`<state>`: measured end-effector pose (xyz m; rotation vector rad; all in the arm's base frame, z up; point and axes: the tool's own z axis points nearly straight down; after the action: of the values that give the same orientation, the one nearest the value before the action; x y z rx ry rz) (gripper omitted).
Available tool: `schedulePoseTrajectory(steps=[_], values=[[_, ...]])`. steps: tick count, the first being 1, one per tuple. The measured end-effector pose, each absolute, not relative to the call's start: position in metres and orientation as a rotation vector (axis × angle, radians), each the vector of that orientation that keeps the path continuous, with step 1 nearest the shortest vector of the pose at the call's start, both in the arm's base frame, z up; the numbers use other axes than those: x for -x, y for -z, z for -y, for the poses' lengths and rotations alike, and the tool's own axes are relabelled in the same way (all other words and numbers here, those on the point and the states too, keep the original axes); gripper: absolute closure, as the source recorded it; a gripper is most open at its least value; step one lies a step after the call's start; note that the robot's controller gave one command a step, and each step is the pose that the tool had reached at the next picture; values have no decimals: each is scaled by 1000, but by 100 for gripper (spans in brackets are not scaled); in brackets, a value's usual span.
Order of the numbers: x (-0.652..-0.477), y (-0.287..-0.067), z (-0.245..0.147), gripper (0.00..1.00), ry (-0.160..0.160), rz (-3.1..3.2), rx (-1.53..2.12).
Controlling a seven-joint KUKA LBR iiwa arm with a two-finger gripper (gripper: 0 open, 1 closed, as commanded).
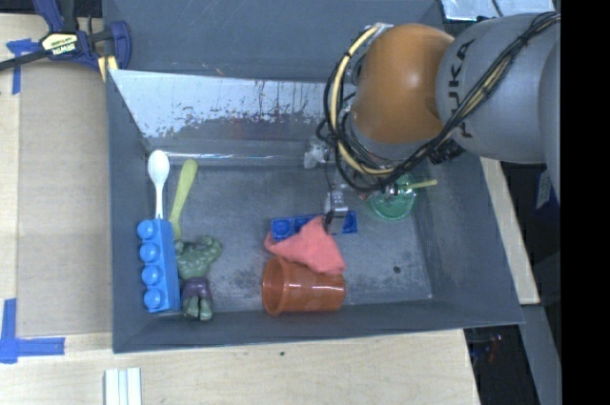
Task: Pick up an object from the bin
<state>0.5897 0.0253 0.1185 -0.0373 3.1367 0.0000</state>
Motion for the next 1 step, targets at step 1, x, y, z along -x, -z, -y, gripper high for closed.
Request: schedulePoseTrajectory(steps=[1], values=[[-601, -89, -33, 0, 0, -3124, 109]])
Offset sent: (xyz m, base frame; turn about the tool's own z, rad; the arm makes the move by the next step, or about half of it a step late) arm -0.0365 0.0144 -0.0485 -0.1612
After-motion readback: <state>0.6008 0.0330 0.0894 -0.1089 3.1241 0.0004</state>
